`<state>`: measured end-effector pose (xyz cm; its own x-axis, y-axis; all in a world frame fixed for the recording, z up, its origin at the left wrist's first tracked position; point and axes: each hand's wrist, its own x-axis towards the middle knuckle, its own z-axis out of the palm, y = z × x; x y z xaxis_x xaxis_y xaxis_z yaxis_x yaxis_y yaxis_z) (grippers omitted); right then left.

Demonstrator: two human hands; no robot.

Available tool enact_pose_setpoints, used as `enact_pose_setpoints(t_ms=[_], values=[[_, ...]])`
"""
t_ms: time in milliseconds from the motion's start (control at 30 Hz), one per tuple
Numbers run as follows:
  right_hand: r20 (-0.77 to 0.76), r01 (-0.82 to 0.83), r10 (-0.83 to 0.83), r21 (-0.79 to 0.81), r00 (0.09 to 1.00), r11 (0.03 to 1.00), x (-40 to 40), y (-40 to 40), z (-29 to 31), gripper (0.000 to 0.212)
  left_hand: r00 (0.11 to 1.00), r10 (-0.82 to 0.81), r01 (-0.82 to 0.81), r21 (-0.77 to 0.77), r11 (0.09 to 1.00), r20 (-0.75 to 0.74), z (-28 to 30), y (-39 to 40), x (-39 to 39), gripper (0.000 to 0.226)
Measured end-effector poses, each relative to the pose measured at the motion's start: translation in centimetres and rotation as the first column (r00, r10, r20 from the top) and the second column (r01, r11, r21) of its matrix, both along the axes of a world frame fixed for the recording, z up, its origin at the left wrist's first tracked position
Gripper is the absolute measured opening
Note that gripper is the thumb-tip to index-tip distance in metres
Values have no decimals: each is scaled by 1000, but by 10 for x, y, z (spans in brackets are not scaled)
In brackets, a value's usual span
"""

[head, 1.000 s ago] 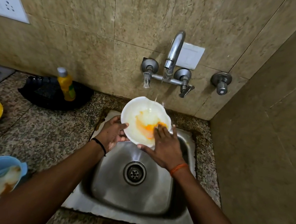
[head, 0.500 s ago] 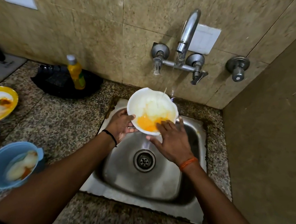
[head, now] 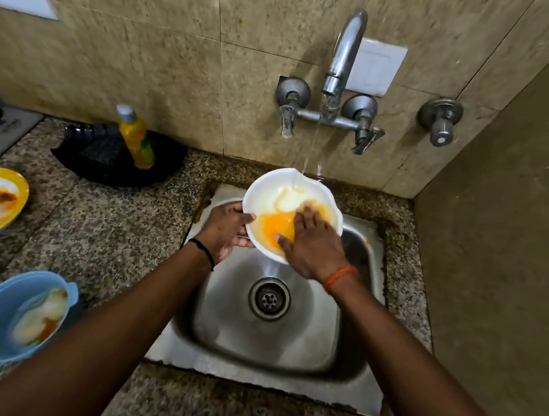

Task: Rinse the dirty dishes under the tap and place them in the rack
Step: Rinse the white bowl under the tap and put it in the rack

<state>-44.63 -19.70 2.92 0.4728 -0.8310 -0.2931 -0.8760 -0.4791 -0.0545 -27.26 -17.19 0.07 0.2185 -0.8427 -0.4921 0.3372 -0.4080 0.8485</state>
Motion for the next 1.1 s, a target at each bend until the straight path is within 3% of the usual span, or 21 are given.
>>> enact_pose_setpoints(t_ms=[133,233,333,533,667,800,900,1000,1100], values=[[227,-166,131,140,965,976,7,36,4,47,998,67,-68,36,997,12,-9,2,9,34],[330,-252,188,162,925,954,13,23,-1,48,1000,19,-19,33,999,1,-8,5,7,27],[193,-267,246,93,950,959,15,-4,-11,56,1000,-24,24,37,999,0,-3,3,1,20],[-97,-50,44,-62,994,997,0,-23,-1,68,999,-26,25,26,999,38,1,-1,5,25],[9,-138,137,82,990,987,3,23,11,58,1000,21,-20,65,998,-21,-6,3,6,35],[217,-217,167,233,962,948,6,36,7,68,999,-25,27,86,996,-25,-7,11,-3,31],[173,-288,249,259,953,922,13,23,-3,72,997,-83,83,87,993,2,-8,12,-8,29],[89,-159,146,169,985,973,2,-11,-10,79,994,-107,105,90,990,18,-1,11,-3,19],[-82,-81,87,66,993,994,-10,-24,-5,83,994,-96,91,85,992,52,3,8,7,25]])
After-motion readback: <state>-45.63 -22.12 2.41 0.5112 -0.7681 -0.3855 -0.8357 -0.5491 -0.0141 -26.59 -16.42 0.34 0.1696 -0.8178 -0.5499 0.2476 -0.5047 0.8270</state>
